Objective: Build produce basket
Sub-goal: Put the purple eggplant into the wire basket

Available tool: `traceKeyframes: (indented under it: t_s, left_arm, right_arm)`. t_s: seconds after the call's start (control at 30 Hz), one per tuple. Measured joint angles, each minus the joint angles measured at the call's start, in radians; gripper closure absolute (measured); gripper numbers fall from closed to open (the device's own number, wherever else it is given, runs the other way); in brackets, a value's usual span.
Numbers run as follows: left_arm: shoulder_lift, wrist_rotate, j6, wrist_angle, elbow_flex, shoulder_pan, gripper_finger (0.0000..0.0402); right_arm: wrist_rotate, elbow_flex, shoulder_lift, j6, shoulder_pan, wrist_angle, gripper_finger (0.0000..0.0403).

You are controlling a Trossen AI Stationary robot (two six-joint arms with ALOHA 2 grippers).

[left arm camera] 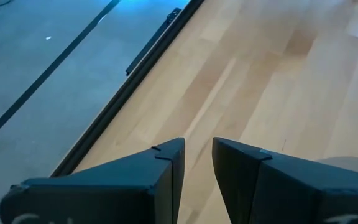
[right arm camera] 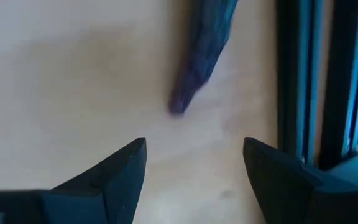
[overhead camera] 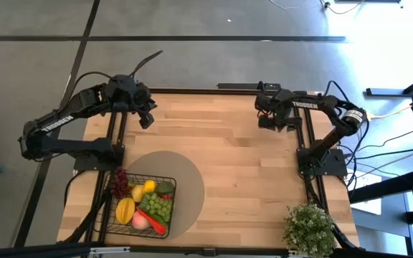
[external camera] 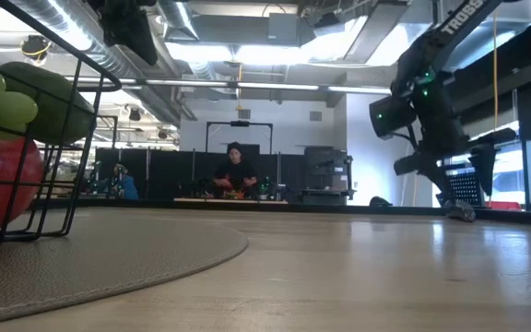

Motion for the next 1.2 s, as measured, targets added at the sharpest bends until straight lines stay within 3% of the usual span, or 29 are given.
traceKeyframes:
  t_s: [0.23, 0.8, 0.97, 1.2]
  left_arm:
    - [0.0, 0.013, 0.025, -0.001, 0.0, 0.005, 0.0331]
    - [0.0, 0.045, 0.053, -0.002, 0.0, 0.005, 0.0331]
    - [0.0, 0.046, 0.052, -0.002, 0.0, 0.005, 0.0331]
    - [0.0, 0.053, 0.053, -0.004, 0.0, 0.005, 0.0331]
  right_arm:
    - [0.153, -0.036, 0.0, 0.059, -0.025, 0.12, 0.0144]
    - [0.156, -0.161, -0.004, 0.058, -0.104, 0.301, 0.015]
    - [0.176, -0.161, -0.002, 0.056, -0.112, 0.324, 0.019]
    - [0.183, -0.161, 0.0, 0.058, -0.121, 0.339, 0.0288]
